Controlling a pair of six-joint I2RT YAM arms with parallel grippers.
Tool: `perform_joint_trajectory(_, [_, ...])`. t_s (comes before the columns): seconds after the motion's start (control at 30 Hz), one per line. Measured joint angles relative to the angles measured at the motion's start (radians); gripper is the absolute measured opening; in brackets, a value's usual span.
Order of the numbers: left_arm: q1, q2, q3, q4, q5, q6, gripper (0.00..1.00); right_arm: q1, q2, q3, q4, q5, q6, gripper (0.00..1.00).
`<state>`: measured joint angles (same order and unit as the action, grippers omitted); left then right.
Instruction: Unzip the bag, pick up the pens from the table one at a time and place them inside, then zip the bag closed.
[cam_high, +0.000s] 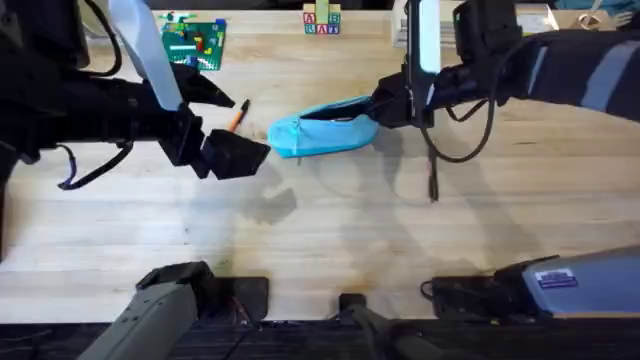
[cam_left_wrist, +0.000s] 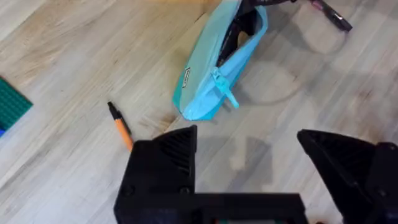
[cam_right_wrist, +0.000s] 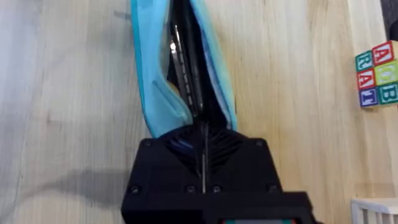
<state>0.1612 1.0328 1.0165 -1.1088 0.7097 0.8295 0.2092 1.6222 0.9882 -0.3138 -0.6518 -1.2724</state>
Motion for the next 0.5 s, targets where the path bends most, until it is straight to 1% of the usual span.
perform_joint_trajectory(0.23, [0.0, 0.0, 0.0, 0.0, 0.0, 0.0, 0.994, 0.004, 0.037, 0.002, 0.0, -0.004, 0.0, 0.029])
perform_joint_trajectory(0.27, [0.0, 0.0, 0.0, 0.0, 0.0, 0.0, 0.994, 0.004, 0.039, 0.003, 0.0, -0.005, 0.0, 0.078])
perform_joint_trajectory(0.3, [0.0, 0.0, 0.0, 0.0, 0.0, 0.0, 0.994, 0.004, 0.04, 0.003, -0.001, -0.006, -0.001, 0.161])
perform_joint_trajectory(0.33, [0.0, 0.0, 0.0, 0.0, 0.0, 0.0, 0.994, 0.004, 0.04, 0.003, -0.001, -0.007, 0.001, 0.279])
perform_joint_trajectory(0.47, [0.0, 0.0, 0.0, -0.002, 0.0, 0.0, 0.994, 0.004, 0.04, 0.004, 0.001, -0.007, -0.001, 0.867])
perform_joint_trajectory(0.5, [0.0, 0.0, 0.0, -0.002, 0.0, 0.0, 0.994, 0.004, 0.04, 0.005, 0.004, -0.007, -0.006, 0.956])
